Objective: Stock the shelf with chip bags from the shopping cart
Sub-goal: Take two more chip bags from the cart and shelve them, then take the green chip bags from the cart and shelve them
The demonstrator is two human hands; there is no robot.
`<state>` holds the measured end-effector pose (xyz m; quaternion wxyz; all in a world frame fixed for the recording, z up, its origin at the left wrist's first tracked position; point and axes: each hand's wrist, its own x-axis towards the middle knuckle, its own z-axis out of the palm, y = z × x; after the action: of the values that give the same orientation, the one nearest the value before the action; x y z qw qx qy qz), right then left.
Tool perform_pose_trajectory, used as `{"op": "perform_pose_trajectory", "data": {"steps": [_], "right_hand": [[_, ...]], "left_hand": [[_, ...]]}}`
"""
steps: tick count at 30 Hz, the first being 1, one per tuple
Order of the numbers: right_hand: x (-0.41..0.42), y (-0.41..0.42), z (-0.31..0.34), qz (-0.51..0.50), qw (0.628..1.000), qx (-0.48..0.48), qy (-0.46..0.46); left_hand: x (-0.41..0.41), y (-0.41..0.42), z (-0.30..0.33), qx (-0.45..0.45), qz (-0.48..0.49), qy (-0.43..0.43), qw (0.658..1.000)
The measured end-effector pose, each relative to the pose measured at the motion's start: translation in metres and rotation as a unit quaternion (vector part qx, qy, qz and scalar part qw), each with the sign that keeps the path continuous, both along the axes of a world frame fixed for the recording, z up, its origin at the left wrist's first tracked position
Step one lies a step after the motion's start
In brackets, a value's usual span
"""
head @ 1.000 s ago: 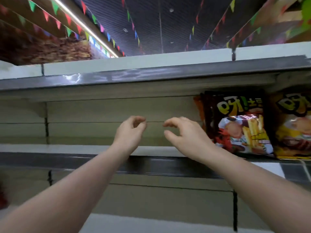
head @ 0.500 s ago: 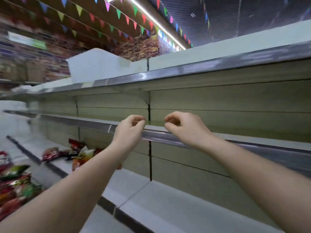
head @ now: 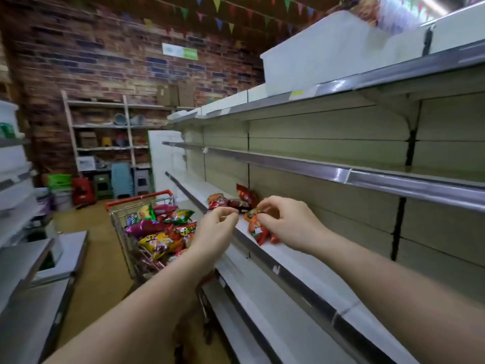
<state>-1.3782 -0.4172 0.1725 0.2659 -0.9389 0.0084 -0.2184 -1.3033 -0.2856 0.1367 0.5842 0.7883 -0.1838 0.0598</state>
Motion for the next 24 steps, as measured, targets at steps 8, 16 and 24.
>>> {"op": "perform_pose_trajectory", "data": {"steps": [8,16,24], "right_hand": [[0.128,0.051,-0.053,0.101,0.992,0.027,0.074],[0.291,0.066,-0.096,0.172,0.977,0.073,0.102],[0.439,0.099,-0.123,0.2,0.962,0.092,0.159]], "left_hand": [[0.085,0.076,-0.05,0.024,0.106,0.07,0.992],[0.224,0.103,-0.085,0.024,0.174,0.117,0.978],[0.336,0.127,-0.112,0.002,0.226,0.168,0.96]]}}
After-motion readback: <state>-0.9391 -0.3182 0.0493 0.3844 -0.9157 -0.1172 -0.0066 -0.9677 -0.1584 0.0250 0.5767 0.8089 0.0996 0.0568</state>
